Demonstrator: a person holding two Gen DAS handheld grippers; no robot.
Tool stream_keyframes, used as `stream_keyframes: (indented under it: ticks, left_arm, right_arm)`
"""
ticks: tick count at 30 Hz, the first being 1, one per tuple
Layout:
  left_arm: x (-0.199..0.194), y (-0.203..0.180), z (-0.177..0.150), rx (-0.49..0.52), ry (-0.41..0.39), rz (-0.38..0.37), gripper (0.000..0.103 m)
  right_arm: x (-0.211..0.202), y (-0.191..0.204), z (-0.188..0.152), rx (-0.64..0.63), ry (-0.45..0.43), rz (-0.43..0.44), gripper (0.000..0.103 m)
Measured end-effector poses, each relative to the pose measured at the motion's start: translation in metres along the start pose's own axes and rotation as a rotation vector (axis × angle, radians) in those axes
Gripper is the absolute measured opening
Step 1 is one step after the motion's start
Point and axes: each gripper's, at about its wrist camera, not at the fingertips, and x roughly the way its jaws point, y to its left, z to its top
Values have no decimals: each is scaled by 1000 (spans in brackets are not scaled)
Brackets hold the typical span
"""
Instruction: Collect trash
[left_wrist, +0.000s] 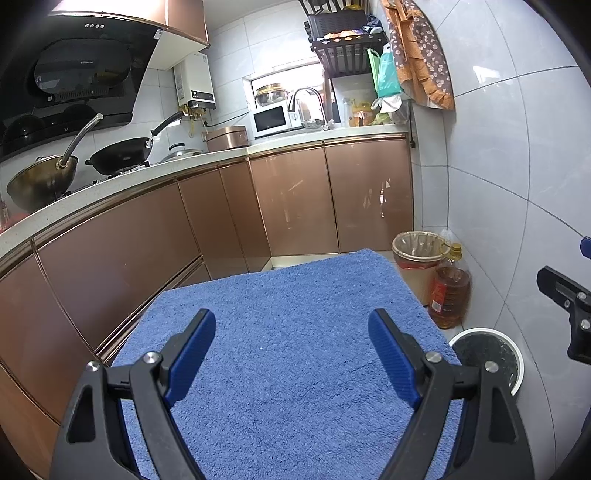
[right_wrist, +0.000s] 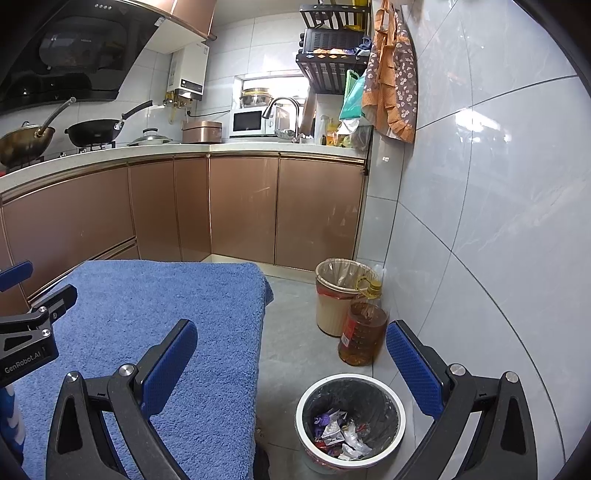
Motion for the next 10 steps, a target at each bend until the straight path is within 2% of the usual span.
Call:
stream_keyframes:
  ticks: [10]
  left_arm:
    - [-3, 4, 2, -33, -1, -8, 84]
  right_arm:
    - [-5, -1, 3, 4, -8, -4, 103]
